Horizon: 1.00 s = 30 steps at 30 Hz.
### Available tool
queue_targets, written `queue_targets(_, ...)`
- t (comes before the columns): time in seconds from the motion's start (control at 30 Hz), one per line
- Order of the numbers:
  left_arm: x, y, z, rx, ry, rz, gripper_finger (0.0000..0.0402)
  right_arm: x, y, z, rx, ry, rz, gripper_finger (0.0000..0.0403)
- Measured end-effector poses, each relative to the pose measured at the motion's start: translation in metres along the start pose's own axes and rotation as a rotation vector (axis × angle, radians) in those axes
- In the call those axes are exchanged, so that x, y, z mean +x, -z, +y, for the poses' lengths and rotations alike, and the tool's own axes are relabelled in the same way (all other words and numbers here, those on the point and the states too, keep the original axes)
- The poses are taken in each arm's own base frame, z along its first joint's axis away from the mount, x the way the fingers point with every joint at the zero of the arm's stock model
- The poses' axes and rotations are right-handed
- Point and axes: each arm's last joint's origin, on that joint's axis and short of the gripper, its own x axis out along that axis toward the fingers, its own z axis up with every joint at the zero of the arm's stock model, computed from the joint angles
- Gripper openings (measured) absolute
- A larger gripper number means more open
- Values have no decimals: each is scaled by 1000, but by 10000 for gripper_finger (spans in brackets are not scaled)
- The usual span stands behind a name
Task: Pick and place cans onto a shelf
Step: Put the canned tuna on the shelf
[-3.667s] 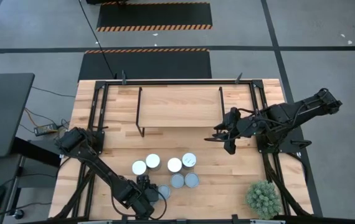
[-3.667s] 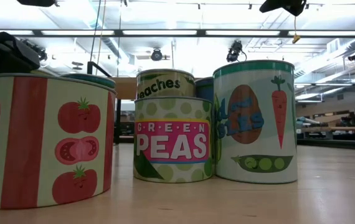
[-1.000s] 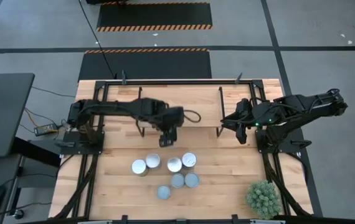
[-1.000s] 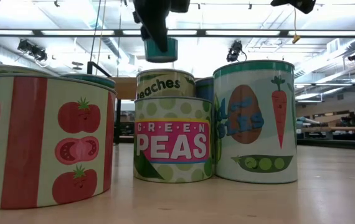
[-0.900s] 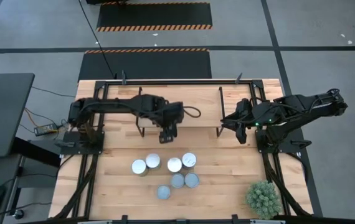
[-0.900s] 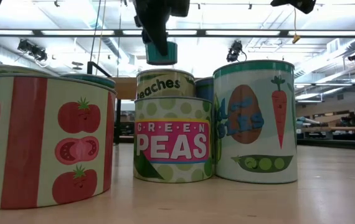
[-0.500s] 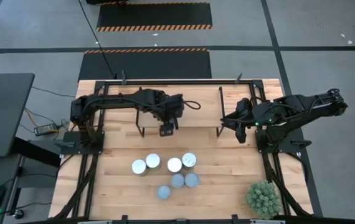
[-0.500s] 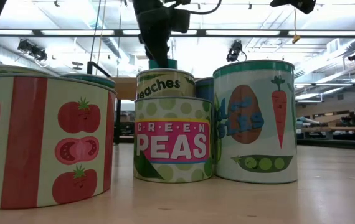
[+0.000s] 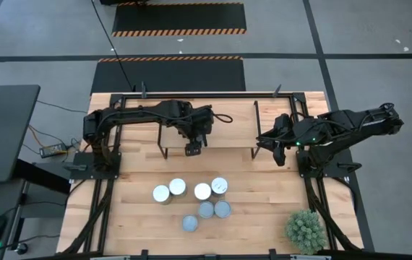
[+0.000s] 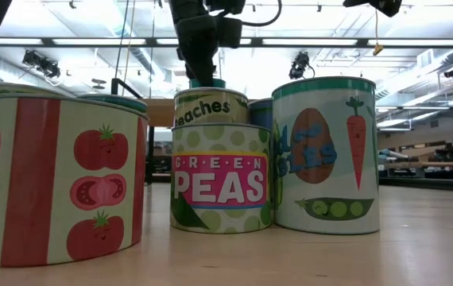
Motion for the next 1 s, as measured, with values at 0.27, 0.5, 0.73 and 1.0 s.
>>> queue_targets(0.27,0,-2,-1,-5,14,-17,315,0,-1,0,1,-3,-6,158)
queue_targets(0.5,0,-2,0,-12,8,-17,316,0,-1,1,4,-7,-11,158)
queue_targets(0.73,0,0,2,-25,13,-6,317,0,-1,1,6,-9,-14,158)
queue_targets(1.0,0,0,3,-35,13,-3,317,0,-2,1,8,-10,-17,158)
